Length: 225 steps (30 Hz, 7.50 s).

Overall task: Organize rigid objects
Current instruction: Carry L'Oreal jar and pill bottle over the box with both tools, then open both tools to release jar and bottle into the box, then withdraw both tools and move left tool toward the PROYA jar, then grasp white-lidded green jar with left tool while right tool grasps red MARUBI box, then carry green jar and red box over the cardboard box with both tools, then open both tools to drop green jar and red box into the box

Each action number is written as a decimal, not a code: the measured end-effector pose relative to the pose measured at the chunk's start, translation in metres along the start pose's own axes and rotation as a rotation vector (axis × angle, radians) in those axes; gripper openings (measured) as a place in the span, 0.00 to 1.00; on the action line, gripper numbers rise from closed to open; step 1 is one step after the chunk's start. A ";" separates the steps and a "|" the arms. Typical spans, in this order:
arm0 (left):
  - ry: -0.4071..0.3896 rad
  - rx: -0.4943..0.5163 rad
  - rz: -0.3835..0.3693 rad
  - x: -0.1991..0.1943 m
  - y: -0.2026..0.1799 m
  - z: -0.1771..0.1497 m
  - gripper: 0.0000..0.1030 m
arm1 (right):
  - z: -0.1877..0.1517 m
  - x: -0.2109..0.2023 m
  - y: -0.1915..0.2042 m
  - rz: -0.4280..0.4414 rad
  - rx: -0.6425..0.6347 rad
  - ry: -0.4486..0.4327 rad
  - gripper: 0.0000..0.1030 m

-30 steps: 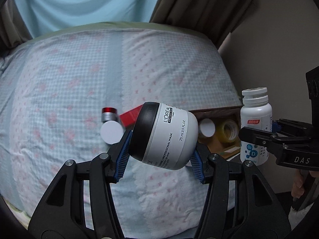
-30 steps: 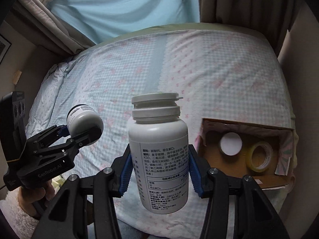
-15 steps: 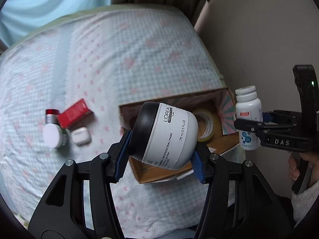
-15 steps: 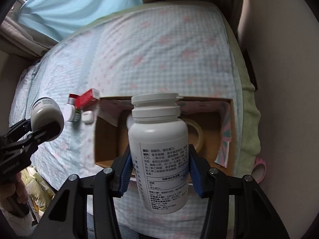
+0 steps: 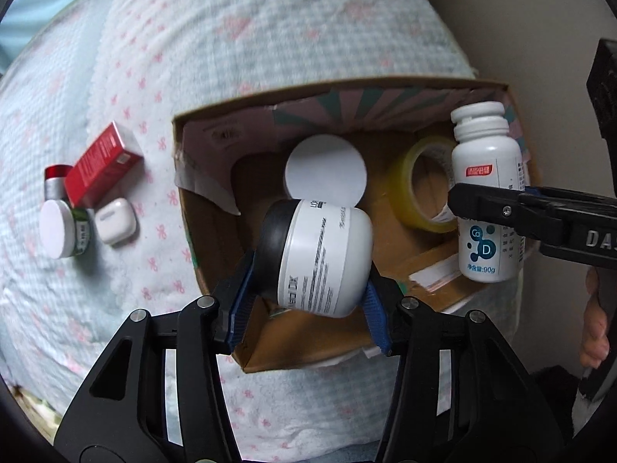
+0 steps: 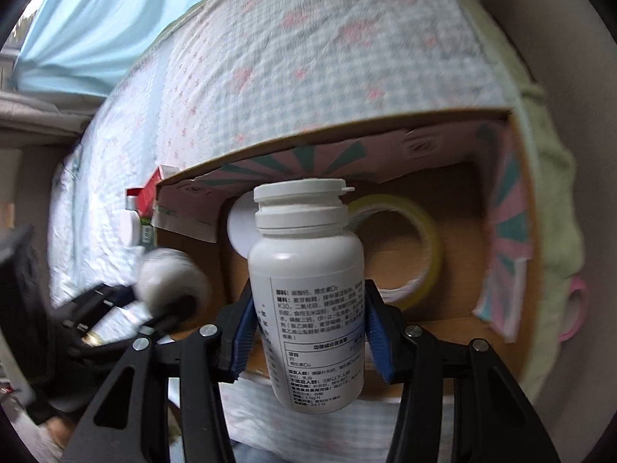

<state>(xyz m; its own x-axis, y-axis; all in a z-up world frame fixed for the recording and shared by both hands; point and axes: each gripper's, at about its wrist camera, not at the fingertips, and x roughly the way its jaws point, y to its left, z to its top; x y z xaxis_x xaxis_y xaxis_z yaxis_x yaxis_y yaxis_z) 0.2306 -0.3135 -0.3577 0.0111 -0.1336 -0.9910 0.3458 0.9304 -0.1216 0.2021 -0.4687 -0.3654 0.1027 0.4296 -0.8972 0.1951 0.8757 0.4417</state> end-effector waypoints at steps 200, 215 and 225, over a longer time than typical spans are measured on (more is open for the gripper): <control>-0.159 0.097 -0.027 -0.024 -0.029 0.007 0.69 | -0.004 -0.052 -0.028 -0.251 -0.056 -0.174 0.42; -0.096 0.218 0.043 0.027 -0.026 -0.013 0.69 | 0.000 -0.019 -0.041 -0.271 0.016 -0.197 0.43; -0.143 0.181 0.025 -0.004 -0.024 -0.021 1.00 | -0.016 -0.041 -0.041 -0.223 0.026 -0.236 1.00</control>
<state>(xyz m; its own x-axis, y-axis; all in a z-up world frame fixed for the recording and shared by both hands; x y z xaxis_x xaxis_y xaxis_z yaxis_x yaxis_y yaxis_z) 0.2028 -0.3286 -0.3520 0.1498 -0.1702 -0.9740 0.5064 0.8592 -0.0723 0.1741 -0.5183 -0.3465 0.2770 0.1622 -0.9471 0.2626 0.9353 0.2370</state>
